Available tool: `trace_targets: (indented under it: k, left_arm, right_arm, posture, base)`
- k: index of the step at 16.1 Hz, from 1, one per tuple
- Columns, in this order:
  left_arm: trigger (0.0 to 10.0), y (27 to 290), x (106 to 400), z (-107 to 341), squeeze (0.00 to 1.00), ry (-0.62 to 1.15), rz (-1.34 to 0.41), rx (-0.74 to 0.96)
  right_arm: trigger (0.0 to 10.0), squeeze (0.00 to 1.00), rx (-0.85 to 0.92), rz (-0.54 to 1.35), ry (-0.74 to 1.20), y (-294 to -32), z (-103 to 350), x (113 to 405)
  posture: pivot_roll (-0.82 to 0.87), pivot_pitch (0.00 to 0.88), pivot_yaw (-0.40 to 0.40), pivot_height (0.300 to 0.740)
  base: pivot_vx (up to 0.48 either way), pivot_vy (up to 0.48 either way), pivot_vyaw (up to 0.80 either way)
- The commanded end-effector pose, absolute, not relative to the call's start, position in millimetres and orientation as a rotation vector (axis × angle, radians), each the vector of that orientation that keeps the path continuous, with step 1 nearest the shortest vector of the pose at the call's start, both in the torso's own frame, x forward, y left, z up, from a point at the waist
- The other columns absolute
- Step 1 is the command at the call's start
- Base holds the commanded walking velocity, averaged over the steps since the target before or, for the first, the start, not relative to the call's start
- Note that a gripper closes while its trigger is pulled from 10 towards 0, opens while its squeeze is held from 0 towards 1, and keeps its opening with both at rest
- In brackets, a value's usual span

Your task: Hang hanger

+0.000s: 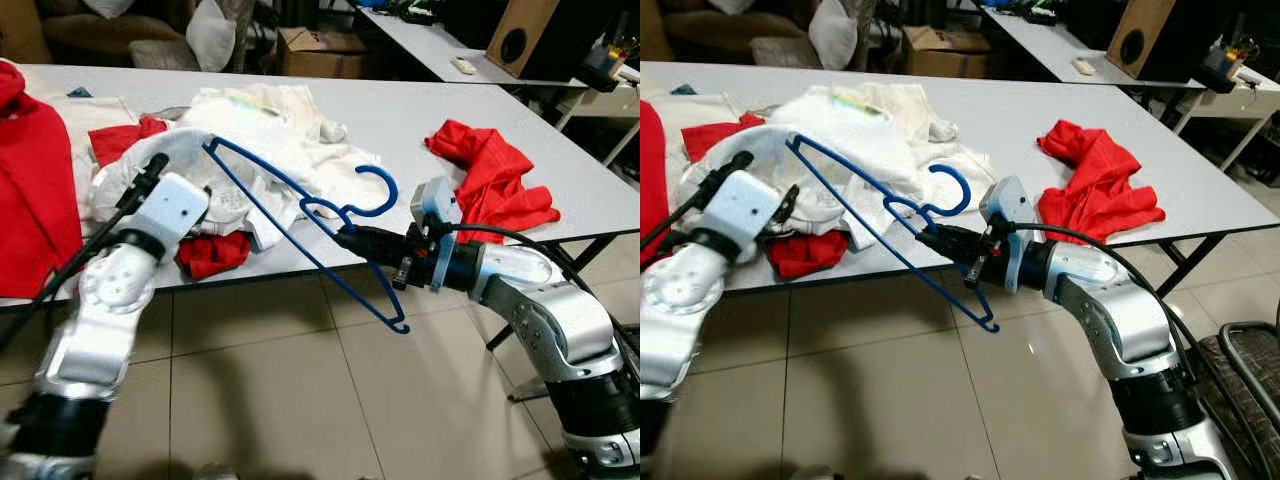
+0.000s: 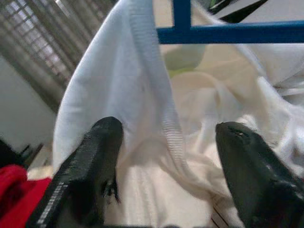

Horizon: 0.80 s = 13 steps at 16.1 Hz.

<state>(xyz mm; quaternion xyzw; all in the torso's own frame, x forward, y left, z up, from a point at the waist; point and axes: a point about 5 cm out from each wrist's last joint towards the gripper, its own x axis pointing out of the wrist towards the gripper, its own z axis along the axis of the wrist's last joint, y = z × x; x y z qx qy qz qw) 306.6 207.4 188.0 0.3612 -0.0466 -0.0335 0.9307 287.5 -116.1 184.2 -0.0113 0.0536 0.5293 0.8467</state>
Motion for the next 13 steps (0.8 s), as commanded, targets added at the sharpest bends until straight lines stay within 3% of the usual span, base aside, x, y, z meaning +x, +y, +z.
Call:
trace_targets:
  k: [1,2,3,4,8,9,11,12,13]
  left_arm:
    - [10.0,202.6,310.8,186.7,0.91,-0.085,-0.047,0.746]
    - [10.0,204.1,312.5,184.0,0.89,-0.066,-0.022,0.745]
    - [10.0,206.4,313.9,182.7,0.75,-0.054,0.005,0.759]
    - [10.0,209.3,315.4,182.5,0.71,-0.046,0.039,0.760]
    - [10.0,217.9,320.7,179.8,0.71,-0.002,0.141,0.771]
    - [8.7,217.7,320.6,179.3,0.56,-0.001,0.144,0.772]
    - [0.0,215.6,321.0,176.3,0.21,0.007,0.124,0.761]
    - [0.0,214.6,321.0,175.1,0.05,0.007,0.114,0.754]
    - [0.0,213.7,321.4,174.0,0.00,0.000,0.115,0.720]
  right_arm:
    - [10.0,0.00,-0.017,1.095,0.089,-121.8,190.8,287.0]
    - [10.0,0.00,-0.013,1.097,0.084,-121.4,191.7,286.4]
    - [10.0,0.00,-0.010,1.102,0.081,-120.9,192.5,285.5]
    - [10.0,0.00,-0.008,1.105,0.080,-120.6,192.9,284.7]
    - [10.0,0.00,0.010,1.121,0.073,-120.6,194.6,280.7]
    - [10.0,0.00,0.012,1.123,0.075,-121.1,194.5,279.9]
    - [10.0,0.00,0.013,1.126,0.077,-122.1,194.2,278.2]
    - [10.0,0.00,0.013,1.126,0.077,-122.7,194.0,277.8]
    - [10.0,0.00,0.013,1.123,0.079,-123.8,193.7,277.3]
  posture:
    - [-0.03,0.000,-0.131,0.740]
    - [-0.03,0.000,-0.130,0.740]
    - [-0.03,0.000,-0.129,0.740]
    - [-0.04,0.000,-0.130,0.740]
    - [-0.03,0.000,-0.132,0.740]
    - [-0.03,0.000,-0.134,0.740]
    - [-0.03,0.000,-0.135,0.740]
    - [-0.03,0.000,-0.135,0.740]
    - [-0.03,0.000,-0.135,0.740]
  base:
    - [0.000,0.000,0.00]
    - [0.000,0.000,0.00]
    - [0.000,0.000,0.00]
    - [0.000,0.000,0.00]
    - [0.000,0.000,0.00]
    - [0.000,0.000,0.00]
    - [0.000,0.000,0.00]
    - [0.000,0.000,0.00]
    - [0.000,0.000,0.00]
